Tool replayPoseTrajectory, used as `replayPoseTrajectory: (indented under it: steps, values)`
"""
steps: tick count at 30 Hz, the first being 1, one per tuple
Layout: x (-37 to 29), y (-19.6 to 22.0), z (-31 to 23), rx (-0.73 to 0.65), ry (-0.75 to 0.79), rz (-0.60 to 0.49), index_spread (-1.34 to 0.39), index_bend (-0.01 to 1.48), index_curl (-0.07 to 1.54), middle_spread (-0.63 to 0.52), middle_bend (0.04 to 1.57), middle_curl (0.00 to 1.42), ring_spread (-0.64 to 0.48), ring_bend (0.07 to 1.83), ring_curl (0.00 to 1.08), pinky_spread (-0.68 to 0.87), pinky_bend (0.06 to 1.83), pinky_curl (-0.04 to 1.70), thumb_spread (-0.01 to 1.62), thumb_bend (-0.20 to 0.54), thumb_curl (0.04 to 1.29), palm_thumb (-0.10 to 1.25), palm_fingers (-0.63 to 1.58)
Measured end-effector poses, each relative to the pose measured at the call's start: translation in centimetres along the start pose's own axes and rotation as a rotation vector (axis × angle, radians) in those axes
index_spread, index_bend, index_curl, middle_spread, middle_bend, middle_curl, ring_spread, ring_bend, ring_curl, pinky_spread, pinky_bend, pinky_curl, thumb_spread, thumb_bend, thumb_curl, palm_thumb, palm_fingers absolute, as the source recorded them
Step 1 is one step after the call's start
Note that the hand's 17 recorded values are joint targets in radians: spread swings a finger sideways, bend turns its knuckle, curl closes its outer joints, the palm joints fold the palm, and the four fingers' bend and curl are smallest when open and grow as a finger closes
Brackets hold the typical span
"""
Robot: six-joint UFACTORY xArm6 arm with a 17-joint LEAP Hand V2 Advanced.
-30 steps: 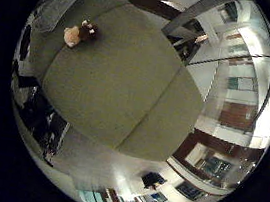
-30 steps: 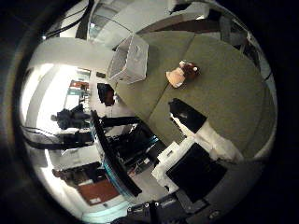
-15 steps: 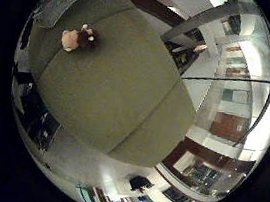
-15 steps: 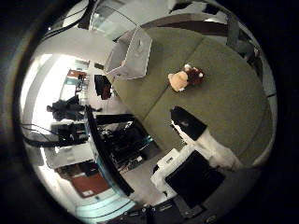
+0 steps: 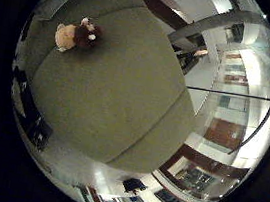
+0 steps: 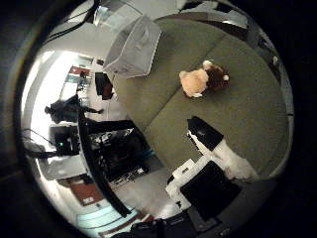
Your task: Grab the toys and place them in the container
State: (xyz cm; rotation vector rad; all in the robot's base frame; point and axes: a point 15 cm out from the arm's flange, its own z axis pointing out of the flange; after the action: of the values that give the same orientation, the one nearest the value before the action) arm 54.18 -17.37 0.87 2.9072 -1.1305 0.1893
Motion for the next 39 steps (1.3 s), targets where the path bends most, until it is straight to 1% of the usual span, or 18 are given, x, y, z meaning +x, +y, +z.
replayPoseTrajectory:
  steps: [6,17,30,35,39]
  values:
    - [-1.9,-1.9,2.7,0.009,0.005,-0.018,-0.43,0.16,0.29,-0.03,0.19,0.34,-0.03,0.44,0.24,0.25,0.82,0.00,1.03,-0.022,0.45,0.81,0.12]
    - [-3.8,-3.1,7.1,0.001,-0.008,-0.018,-0.41,0.16,0.28,-0.02,0.20,0.34,0.01,0.44,0.26,0.26,0.82,0.00,1.02,-0.023,0.47,0.81,0.07]
    - [0.7,-4.0,8.1,-0.043,0.093,-0.025,-0.41,0.16,0.28,-0.02,0.20,0.34,0.03,0.42,0.26,0.26,0.78,0.00,1.00,-0.024,0.48,0.80,0.07]
    - [1.4,-4.3,9.0,-0.053,0.102,-0.026,-0.41,0.16,0.28,-0.02,0.20,0.34,0.03,0.42,0.26,0.25,0.77,0.01,1.01,-0.023,0.49,0.79,0.07]
    - [1.5,-5.3,9.9,-0.059,0.099,-0.040,-0.41,0.17,0.28,-0.02,0.19,0.33,0.03,0.41,0.26,0.25,0.76,0.01,1.01,-0.023,0.49,0.79,0.07]
